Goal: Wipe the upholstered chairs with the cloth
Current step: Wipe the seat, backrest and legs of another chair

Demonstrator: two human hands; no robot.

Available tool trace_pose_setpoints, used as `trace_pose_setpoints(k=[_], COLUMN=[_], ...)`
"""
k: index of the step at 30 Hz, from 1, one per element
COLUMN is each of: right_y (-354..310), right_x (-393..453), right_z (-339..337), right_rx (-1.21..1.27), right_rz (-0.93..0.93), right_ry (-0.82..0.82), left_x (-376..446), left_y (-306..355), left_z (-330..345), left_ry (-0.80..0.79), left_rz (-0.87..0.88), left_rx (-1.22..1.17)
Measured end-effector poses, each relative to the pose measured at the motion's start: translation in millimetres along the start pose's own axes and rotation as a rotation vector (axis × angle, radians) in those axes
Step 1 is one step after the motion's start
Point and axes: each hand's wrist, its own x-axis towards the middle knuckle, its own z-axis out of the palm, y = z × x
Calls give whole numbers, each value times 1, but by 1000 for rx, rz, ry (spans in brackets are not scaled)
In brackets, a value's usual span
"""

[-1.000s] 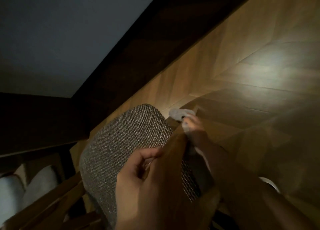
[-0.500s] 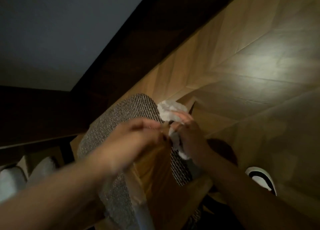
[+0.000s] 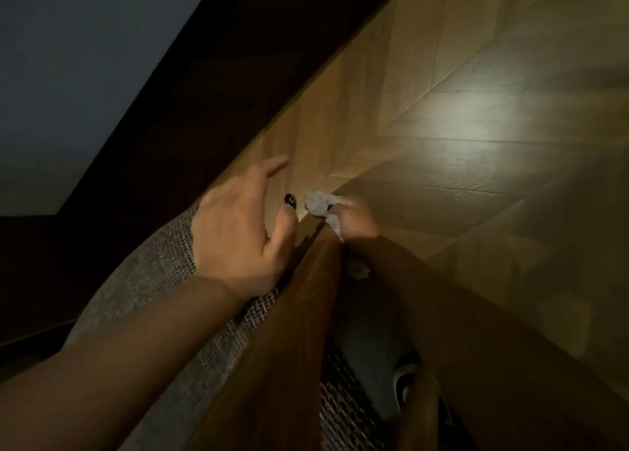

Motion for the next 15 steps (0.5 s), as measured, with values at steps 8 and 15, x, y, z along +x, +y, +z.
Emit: trace_pose_setpoints(k=[8, 15], right_y=[16, 29], right_x=[-8, -113], right_z=[-6, 19], right_rx=[-99, -21], right_rz=[-144, -598], right_ry=[26, 215], left_x=[1, 1], left_y=[-4, 1], left_z=[1, -3], left_ry=[9, -33], left_rz=[114, 77], left_rx=[-109, -69])
